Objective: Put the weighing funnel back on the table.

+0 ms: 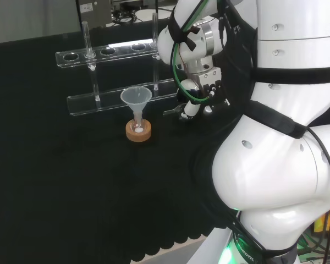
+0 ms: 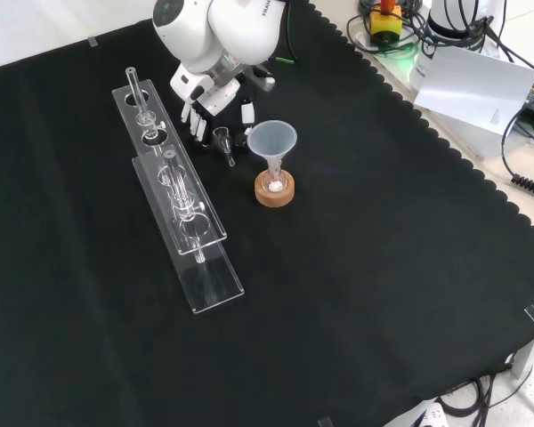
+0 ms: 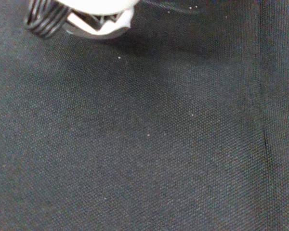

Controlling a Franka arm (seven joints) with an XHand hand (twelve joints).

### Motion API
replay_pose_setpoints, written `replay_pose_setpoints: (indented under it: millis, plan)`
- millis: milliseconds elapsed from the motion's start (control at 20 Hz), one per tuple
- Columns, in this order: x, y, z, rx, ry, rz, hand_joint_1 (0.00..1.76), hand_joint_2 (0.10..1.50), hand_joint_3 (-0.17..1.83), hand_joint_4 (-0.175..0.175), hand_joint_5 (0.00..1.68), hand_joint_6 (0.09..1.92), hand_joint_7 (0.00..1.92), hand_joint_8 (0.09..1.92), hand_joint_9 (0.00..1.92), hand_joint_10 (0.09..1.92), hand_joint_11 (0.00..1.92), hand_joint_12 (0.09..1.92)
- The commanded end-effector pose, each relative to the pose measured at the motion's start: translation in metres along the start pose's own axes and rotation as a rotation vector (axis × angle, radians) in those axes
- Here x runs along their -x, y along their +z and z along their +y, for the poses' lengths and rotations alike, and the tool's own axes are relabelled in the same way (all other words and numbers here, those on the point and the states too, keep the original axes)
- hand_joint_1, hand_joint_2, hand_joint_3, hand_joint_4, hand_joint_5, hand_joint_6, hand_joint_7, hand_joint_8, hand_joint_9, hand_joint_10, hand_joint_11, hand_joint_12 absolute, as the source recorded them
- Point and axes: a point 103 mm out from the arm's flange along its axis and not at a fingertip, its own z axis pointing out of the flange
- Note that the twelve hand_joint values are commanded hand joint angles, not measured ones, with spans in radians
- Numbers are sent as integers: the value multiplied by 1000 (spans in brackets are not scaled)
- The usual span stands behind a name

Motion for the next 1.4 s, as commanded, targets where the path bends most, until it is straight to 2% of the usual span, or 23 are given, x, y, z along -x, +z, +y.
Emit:
replay_pose_setpoints:
  millis: [50,500,650,750,850,1050,1400]
  plan:
    - [-2,0,-1,-5,4,-7,947,660,710,-1,692,899,641,770,860,553,536,1233]
    - [-8,-1,2,-11,-5,-22,942,653,713,-7,667,883,621,764,847,559,524,1245]
    - [-8,-1,3,-27,-5,-21,941,643,712,-17,602,857,565,752,814,561,507,1253]
    - [-8,-1,4,-49,-7,-10,933,627,717,-25,497,780,469,740,739,578,466,1277]
    - [-7,-1,5,-70,-5,-5,919,609,719,-35,395,612,350,721,617,603,398,1302]
    - [-7,-5,3,-68,-3,-7,894,598,713,-44,338,350,219,690,486,642,302,1336]
    - [-2,-33,-18,-10,17,-22,879,594,704,-45,341,264,205,682,454,646,275,1339]
